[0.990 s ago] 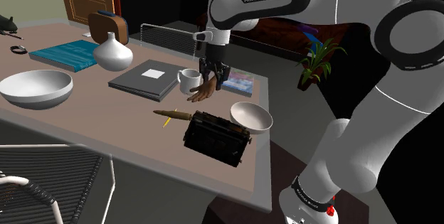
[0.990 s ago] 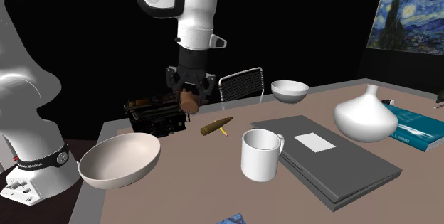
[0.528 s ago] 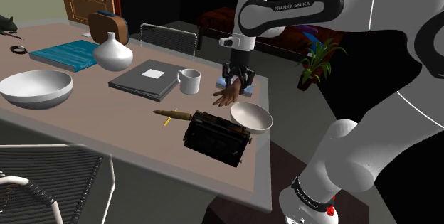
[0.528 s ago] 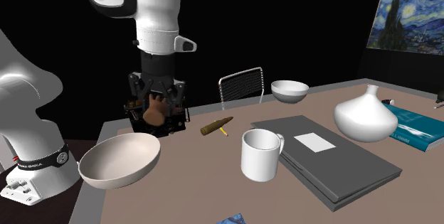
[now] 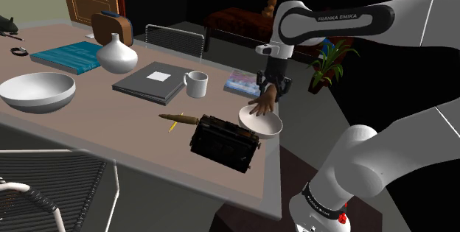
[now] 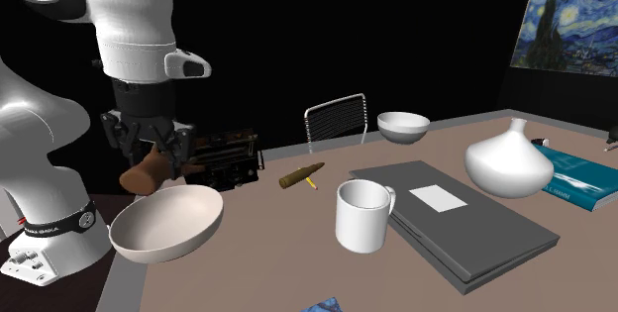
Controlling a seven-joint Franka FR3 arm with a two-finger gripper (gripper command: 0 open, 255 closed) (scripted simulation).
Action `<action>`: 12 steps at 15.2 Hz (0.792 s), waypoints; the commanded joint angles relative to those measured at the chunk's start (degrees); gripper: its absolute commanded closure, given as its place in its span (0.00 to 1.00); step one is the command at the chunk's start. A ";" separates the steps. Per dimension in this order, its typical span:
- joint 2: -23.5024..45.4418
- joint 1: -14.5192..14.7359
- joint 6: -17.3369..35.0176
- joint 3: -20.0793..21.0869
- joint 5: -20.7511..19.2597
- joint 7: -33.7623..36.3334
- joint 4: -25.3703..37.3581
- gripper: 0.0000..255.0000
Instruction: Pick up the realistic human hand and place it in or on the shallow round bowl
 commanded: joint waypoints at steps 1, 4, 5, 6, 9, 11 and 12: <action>-1.62 -0.75 0.36 -0.56 -0.93 -0.75 -1.93 1.00; -1.02 -0.79 2.84 -0.89 -1.07 -0.88 -3.81 1.00; -0.78 -0.80 3.67 -1.01 -1.11 -0.92 -4.42 1.00; -0.53 -0.81 4.52 -1.13 -1.15 -0.97 -5.01 1.00; 0.32 -0.82 7.08 -1.49 -1.26 -1.12 -6.73 1.00; 0.98 -0.81 8.82 -1.74 -1.31 -1.24 -7.82 1.00; 1.34 -0.81 9.70 -1.86 -1.33 -1.31 -8.35 1.00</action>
